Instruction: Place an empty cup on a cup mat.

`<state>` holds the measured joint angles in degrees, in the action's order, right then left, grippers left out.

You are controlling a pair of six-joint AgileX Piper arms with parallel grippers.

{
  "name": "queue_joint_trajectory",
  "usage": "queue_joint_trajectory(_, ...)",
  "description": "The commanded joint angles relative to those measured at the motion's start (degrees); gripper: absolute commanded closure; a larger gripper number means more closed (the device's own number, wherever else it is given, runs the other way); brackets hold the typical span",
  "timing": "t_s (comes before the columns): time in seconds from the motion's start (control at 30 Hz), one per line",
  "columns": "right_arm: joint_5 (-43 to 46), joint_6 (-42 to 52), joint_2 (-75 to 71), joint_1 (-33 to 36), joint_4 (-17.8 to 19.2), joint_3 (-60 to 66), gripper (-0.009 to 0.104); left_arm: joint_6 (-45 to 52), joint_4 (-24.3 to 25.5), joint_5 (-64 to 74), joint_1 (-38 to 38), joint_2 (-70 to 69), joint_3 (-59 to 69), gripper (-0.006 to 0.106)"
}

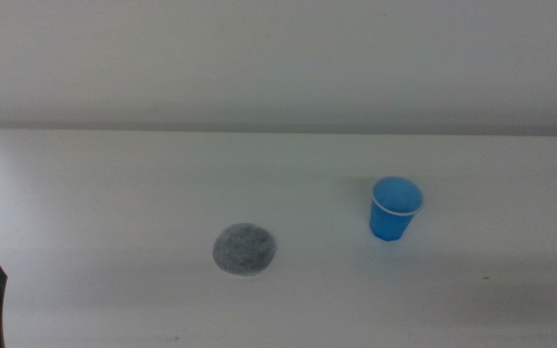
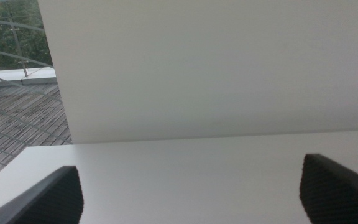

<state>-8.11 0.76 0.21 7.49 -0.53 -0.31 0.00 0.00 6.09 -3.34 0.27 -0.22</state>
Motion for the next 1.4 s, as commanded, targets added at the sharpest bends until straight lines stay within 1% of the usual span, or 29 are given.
queue_joint_trajectory(0.0,2.58,0.04,-2.29,-0.21,-0.03,2.5,0.002,0.0,0.0,-0.67,0.48,-2.3,2.35,0.007)
queue_joint_trajectory(0.13,3.65,-2.95,-2.29,-0.21,0.12,2.5,0.002,0.0,0.0,-0.67,0.48,-2.3,2.35,0.007)
queue_joint_trajectory(0.23,3.17,-6.33,-2.29,-0.21,1.21,2.5,0.002,0.0,0.0,-0.67,0.48,-2.3,2.35,0.007)
queue_joint_trajectory(0.3,2.9,-6.52,-2.29,-0.21,1.84,2.5,0.002,0.0,0.0,-0.67,0.48,-2.3,2.35,0.007)
queue_joint_trajectory(0.53,2.9,-5.44,-2.29,-0.21,1.83,2.5,0.002,0.0,0.0,-0.67,0.48,-2.3,2.35,0.007)
queue_joint_trajectory(0.6,2.21,-5.23,-2.12,-0.21,0.53,1.91,0.002,0.0,0.0,-0.67,0.48,-2.3,2.35,0.007)
queue_joint_trajectory(0.73,-5.46,-6.89,1.37,0.15,-3.04,-3.38,0.002,0.0,0.0,-0.67,0.48,-2.3,2.35,0.007)
queue_joint_trajectory(0.83,-9.74,-9.78,7.45,1.31,-3.81,-8.53,0.002,0.0,0.0,-0.67,0.48,-2.3,2.35,0.007)
queue_joint_trajectory(1.0,-21.63,-10.42,23.46,3.86,-5.47,-20.95,0.002,0.0,0.0,-0.67,0.48,-2.3,2.35,0.007)
queue_joint_trajectory(1.13,-34.86,-10.42,36.94,4.56,-5.84,-32.93,0.002,0.0,0.0,-0.67,0.48,-2.3,2.35,0.007)
queue_joint_trajectory(1.17,-35.79,-10.42,40.55,4.56,-5.84,-35.54,0.002,0.0,0.0,-0.67,0.48,-2.3,2.35,0.007)
queue_joint_trajectory(1.27,-39.32,-11.21,50.07,4.56,-7.37,-42.18,0.002,0.0,0.0,-0.67,0.48,-2.3,2.35,0.007)
queue_joint_trajectory(1.37,-44.97,-11.24,60.21,4.45,-5.23,-50.14,0.002,0.0,0.0,-0.67,0.48,-2.3,2.35,0.007)
